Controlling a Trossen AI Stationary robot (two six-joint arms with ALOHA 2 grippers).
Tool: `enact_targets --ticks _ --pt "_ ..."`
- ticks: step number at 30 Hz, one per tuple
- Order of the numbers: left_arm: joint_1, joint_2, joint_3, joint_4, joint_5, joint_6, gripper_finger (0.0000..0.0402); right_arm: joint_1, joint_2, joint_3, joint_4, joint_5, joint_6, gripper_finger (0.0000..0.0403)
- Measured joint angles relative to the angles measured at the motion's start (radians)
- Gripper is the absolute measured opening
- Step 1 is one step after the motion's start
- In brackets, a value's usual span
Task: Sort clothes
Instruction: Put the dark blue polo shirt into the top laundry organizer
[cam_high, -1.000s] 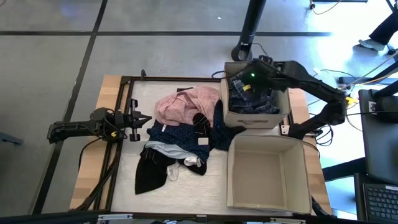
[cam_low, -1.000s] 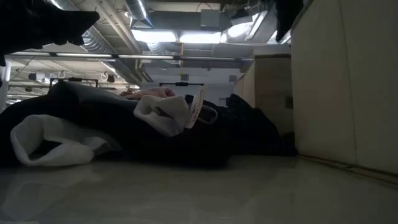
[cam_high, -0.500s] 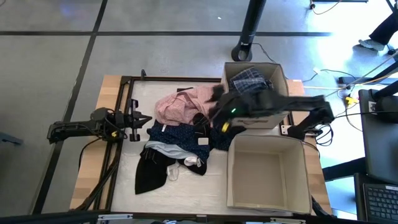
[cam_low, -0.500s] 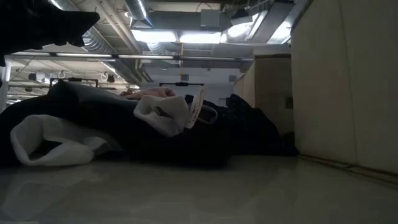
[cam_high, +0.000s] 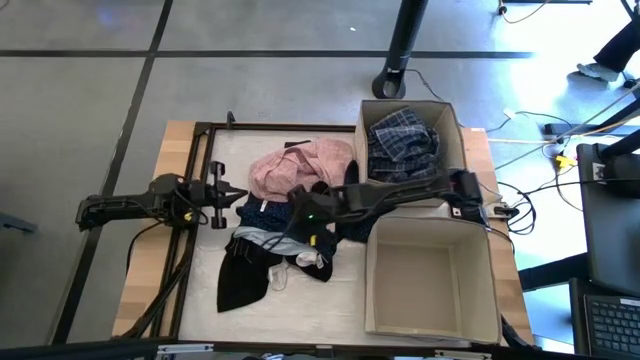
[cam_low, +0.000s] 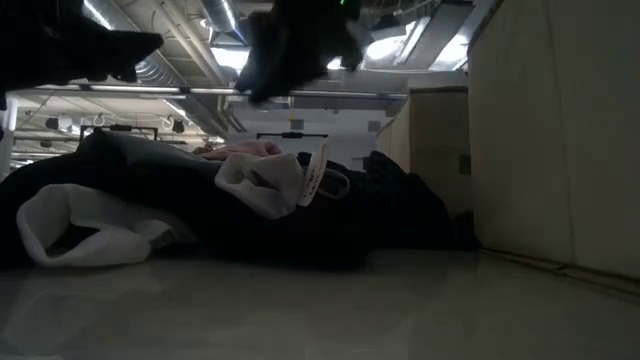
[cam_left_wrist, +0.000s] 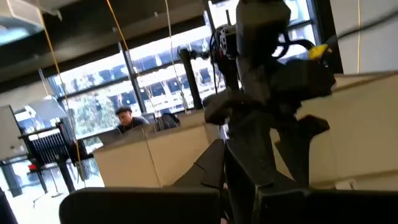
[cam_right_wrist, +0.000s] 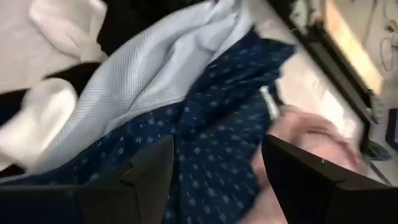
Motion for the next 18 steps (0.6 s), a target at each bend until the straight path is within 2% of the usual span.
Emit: enact_targets --ticks 5,12,18 --pt "0.0 0.0 0.0 -0.084 0.0 0.002 0.0005 0.0 0.078 0.0 0.009 0.0 -0.028 0.0246" --pt "0.0 0.0 0.0 -0.235 0.0 0.0 0.0005 0.0 0.123 0.001 0.035 0.033 -0.03 0.0246" --pt "0.0 0.01 0.0 -0.239 -0.002 0.0 0.0005 -0.021 0.151 0.0 0.029 0.051 -0.039 0.0245"
